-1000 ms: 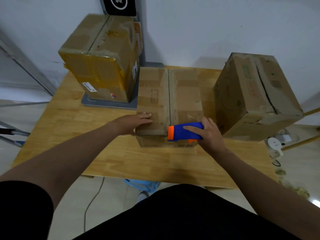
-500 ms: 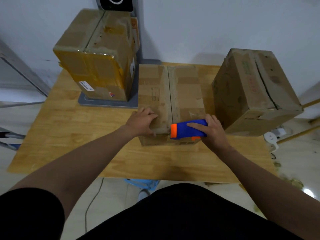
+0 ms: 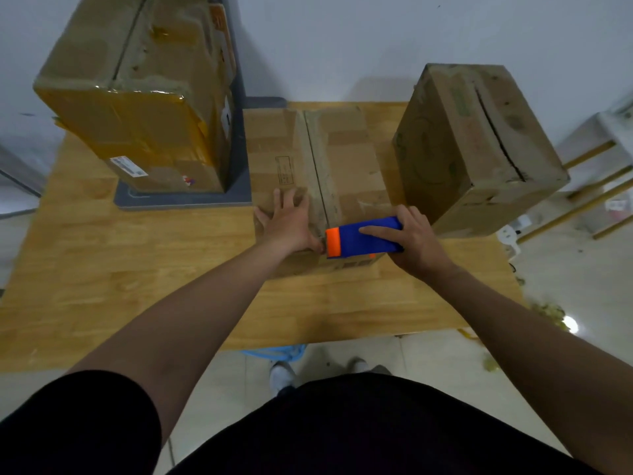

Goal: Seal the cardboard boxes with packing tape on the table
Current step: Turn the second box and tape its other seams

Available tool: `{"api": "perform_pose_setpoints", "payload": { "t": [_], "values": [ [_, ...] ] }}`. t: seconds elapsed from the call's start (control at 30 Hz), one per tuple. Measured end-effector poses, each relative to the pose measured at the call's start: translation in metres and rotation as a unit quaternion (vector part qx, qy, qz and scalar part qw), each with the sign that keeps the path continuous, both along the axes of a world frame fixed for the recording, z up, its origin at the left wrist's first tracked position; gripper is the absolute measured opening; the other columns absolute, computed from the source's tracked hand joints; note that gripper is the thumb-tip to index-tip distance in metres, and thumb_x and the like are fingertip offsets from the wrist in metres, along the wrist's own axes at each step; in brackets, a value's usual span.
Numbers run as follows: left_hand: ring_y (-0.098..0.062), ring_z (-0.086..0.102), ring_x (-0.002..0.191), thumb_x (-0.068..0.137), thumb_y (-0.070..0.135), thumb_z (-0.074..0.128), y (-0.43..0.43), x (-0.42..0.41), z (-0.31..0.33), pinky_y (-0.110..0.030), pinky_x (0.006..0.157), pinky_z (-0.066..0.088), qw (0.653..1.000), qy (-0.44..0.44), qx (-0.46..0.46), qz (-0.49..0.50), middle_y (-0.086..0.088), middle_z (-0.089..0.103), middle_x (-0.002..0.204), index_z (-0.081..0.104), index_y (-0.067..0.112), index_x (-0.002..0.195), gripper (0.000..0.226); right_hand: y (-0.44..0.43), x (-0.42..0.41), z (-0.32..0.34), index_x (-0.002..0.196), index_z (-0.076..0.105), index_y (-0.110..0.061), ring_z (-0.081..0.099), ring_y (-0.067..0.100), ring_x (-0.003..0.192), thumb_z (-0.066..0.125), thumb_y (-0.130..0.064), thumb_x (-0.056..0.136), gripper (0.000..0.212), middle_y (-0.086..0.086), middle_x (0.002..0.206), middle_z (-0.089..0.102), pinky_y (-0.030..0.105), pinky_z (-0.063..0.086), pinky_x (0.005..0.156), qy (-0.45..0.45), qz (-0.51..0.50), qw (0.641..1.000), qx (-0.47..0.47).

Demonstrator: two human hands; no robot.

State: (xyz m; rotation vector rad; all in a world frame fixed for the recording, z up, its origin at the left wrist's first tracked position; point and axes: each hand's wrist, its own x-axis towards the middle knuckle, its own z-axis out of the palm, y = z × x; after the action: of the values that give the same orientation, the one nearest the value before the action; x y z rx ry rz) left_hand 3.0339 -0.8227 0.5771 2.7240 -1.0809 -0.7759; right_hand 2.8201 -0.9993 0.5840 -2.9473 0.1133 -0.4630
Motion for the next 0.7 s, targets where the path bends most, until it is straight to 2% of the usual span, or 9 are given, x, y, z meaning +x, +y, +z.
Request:
{"api": "perform_pose_setpoints", "payload": {
  "t": [0.07,0.2,0.3,0.4,0.53,0.63,0.7],
  "values": [
    [-0.034,-0.020,0.155,0.064,0.056,0.089,0.001,-0.002,-0.001,-0.077,0.115,-0.002,1.000,0.004,-0.001,0.012,0.003,-0.010,0.172,0.007,0.027,0.164,0.132,-0.001,-0.001,0.002,0.138,0.058,-0.036,0.029,0.013,0.091,0.066,-0.016,0.089,0.053,0.002,0.107,0.038,0.034,0.035,0.074,0.013,0.008,1.000,0.006],
    [-0.034,-0.018,0.155,0.069,0.050,0.089,0.005,-0.008,-0.002,-0.074,0.118,0.002,1.000,-0.001,0.001,0.029,0.007,-0.013,0.171,0.005,0.031,0.164,0.129,-0.009,0.002,0.012,0.143,0.051,-0.036,0.042,0.019,0.087,0.066,-0.019,0.088,0.060,0.006,0.102,0.042,0.036,0.043,0.073,0.065,0.055,0.996,0.012],
    [-0.034,-0.016,0.156,0.068,0.053,0.089,0.008,-0.008,-0.005,-0.072,0.119,0.004,1.000,-0.014,0.002,0.023,0.010,-0.012,0.171,0.006,0.035,0.164,0.128,-0.018,0.004,0.017,0.143,0.050,-0.038,0.047,0.024,0.087,0.072,-0.017,0.085,0.066,0.007,0.100,0.045,0.039,0.043,0.073,0.082,0.080,0.993,-0.007],
    [-0.032,-0.015,0.156,0.067,0.053,0.089,0.010,-0.004,-0.005,-0.072,0.119,0.005,1.000,-0.013,0.006,0.018,0.012,-0.012,0.171,0.006,0.037,0.163,0.127,-0.026,0.000,0.017,0.144,0.045,-0.042,0.049,0.023,0.088,0.073,-0.016,0.085,0.071,0.005,0.102,0.046,0.041,0.043,0.075,0.077,0.093,0.993,-0.019],
    [-0.030,-0.015,0.157,0.063,0.059,0.089,0.011,-0.003,-0.006,-0.070,0.120,0.005,1.000,-0.022,0.015,0.013,0.012,-0.011,0.171,0.004,0.038,0.163,0.132,-0.040,-0.022,0.014,0.143,0.045,-0.043,0.043,0.017,0.089,0.066,-0.022,0.086,0.064,0.000,0.103,0.041,0.035,0.037,0.075,0.055,0.095,0.994,-0.020],
    [-0.030,-0.014,0.157,0.063,0.061,0.088,0.010,-0.004,-0.006,-0.069,0.120,0.004,0.999,-0.032,0.019,0.013,0.012,-0.011,0.171,0.004,0.038,0.163,0.133,-0.044,-0.034,0.013,0.145,0.039,-0.046,0.047,0.019,0.088,0.063,-0.025,0.088,0.065,0.004,0.100,0.047,0.037,0.041,0.078,0.070,0.104,0.991,-0.036],
    [-0.030,-0.013,0.157,0.062,0.062,0.088,0.008,-0.005,-0.006,-0.069,0.120,0.005,0.999,-0.033,0.020,0.013,0.012,-0.010,0.171,0.004,0.038,0.163,0.133,-0.047,-0.035,0.012,0.144,0.041,-0.045,0.048,0.020,0.087,0.067,-0.022,0.088,0.065,0.004,0.098,0.048,0.041,0.044,0.078,0.061,0.111,0.991,-0.048]
  ]
}}
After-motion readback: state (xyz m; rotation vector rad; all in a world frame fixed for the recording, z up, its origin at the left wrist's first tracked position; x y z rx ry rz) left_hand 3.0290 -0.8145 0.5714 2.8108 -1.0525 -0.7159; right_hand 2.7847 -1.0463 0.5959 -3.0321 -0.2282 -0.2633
